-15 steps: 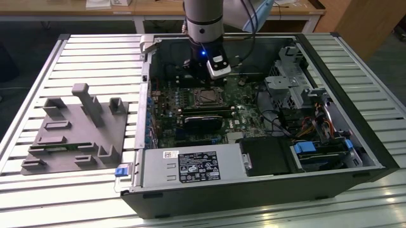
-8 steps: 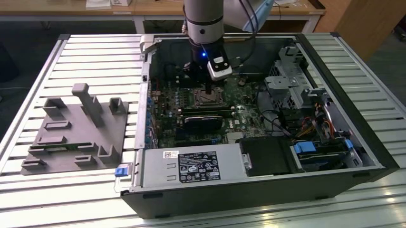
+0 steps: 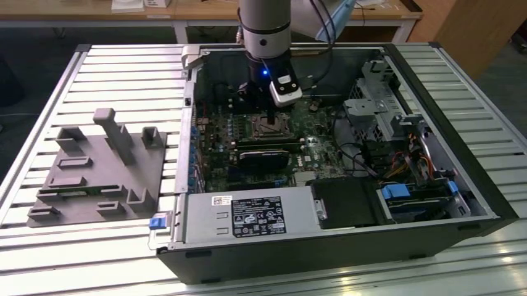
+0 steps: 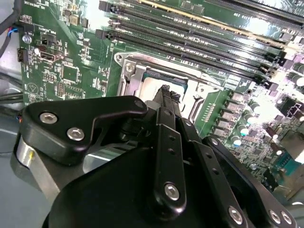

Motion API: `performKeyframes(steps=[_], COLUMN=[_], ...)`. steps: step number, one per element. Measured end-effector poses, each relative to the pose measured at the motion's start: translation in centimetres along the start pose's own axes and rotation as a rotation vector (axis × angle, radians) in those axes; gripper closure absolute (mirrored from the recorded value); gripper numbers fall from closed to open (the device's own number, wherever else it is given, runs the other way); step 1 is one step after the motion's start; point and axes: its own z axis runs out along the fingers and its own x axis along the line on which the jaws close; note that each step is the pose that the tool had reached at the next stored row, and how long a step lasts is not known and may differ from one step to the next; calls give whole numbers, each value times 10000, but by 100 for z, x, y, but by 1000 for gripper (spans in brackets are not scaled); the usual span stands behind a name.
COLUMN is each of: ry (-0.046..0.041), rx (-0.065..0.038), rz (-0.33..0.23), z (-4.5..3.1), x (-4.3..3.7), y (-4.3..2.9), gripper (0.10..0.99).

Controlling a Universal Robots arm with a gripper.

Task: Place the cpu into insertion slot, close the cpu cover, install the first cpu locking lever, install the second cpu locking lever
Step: 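Install the first cpu locking lever, then install the second cpu locking lever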

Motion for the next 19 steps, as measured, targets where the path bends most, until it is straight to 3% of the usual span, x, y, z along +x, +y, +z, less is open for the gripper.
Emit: performKeyframes(steps=[8,19], ry=[3,4], rx=[-10,-12], rz=[-88,-107], z=[-160,-162], x=[-18,-20], y=[4,-3], gripper=[980,980])
